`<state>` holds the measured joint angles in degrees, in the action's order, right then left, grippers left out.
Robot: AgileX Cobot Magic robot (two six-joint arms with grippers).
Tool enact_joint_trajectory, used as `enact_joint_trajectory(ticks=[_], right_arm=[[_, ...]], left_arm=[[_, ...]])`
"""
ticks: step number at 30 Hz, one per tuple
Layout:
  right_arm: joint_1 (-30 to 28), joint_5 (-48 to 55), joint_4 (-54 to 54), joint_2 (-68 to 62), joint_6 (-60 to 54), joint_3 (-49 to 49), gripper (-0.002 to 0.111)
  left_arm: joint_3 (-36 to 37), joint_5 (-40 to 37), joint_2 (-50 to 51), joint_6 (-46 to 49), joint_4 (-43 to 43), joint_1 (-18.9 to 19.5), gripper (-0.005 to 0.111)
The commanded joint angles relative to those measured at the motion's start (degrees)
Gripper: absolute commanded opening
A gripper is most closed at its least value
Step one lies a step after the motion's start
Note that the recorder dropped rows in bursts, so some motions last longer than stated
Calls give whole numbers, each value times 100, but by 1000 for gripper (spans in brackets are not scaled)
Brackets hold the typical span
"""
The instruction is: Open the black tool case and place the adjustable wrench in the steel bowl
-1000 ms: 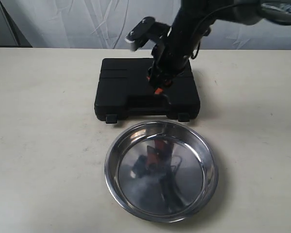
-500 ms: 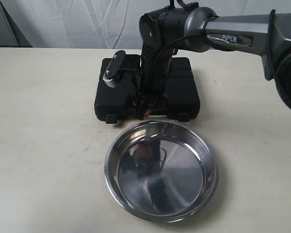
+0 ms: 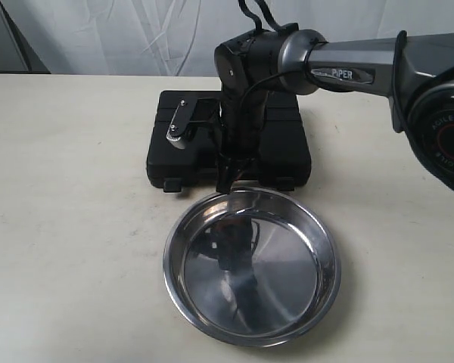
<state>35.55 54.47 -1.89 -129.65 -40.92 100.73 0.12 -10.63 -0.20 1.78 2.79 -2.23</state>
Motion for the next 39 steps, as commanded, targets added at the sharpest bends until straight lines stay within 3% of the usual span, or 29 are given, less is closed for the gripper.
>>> enact_joint_trajectory(ticks=[1,7,9,18,23,25,30,31,36,39], right_arm=[[-11,3,113,7,109,23,3],[-11,-172,127,7,109,23,38],[-11,-227,127,7,129,23,42],[-11,-232,136,7,202,23,26],[-11,-140,97,-205,210,12,40],[-11,-165,97,-227,227,12,39],[-11,-167,97,-194,231,12,8],[-11,-151,97,-194,231,12,5],[-11,14,97,-194,231,12,18],[-11,75,97,-194,231,12,19]], left_arm=[[-12,39,20,-6,-12,-21,0],[-12,39,20,-6,-12,-21,0],[-12,39,20,-6,-12,-21,0],[-12,39,20,-6,-12,-21,0],[-12,39,20,-6,-12,-21,0],[-12,39,20,-6,-12,-21,0],[-12,27,20,-6,-12,-21,0],[-12,27,20,-6,-12,-21,0],[-12,27,20,-6,-12,-21,0],[-12,27,20,-6,-12,-21,0]])
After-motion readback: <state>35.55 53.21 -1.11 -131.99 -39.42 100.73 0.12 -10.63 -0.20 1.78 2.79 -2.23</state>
